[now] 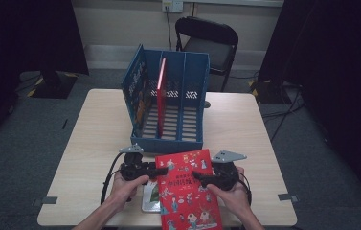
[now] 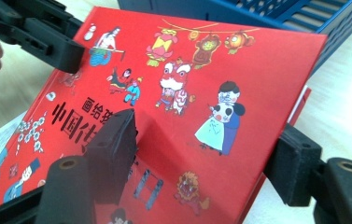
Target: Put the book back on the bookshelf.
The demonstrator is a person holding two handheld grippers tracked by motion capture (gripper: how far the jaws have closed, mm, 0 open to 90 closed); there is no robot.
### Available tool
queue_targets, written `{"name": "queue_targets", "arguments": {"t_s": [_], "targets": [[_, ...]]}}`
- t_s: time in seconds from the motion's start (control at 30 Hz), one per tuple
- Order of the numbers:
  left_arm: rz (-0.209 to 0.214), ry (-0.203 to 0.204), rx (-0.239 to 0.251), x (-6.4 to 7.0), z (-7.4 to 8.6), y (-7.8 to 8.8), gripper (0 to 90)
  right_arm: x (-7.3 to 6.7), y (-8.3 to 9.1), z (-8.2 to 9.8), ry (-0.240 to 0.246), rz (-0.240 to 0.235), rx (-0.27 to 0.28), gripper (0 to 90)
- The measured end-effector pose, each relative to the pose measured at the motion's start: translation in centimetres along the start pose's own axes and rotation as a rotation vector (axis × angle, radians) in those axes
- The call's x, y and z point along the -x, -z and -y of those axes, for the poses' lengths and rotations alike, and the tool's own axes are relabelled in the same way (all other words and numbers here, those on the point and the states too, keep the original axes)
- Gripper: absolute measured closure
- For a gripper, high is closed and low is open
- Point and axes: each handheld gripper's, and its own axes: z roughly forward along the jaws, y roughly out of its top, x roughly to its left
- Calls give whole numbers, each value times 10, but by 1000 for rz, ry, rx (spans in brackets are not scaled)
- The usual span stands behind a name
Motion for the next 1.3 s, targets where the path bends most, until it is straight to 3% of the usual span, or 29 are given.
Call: {"name": "queue_targets", "arguments": {"t_s": [0.23, 0.53, 0.7, 0.9, 1.23, 1.3], "targets": [[13, -2, 13, 0, -3, 2, 509, 0, 1, -3, -18, 5, 2, 324], [31, 7, 96, 1, -16, 19, 514, -6, 4, -19, -19, 23, 46, 328], [20, -28, 147, 4, -28, 33, 541, -9, 4, -33, -20, 27, 77, 331], [9, -46, 165, 4, -36, 40, 603, -9, 4, -46, -18, 38, 103, 349], [63, -57, 229, 11, -51, 47, 651, -7, 12, -56, -37, 52, 145, 353], [56, -75, 226, 15, -56, 49, 654, -8, 15, -59, -34, 55, 159, 356]]}}
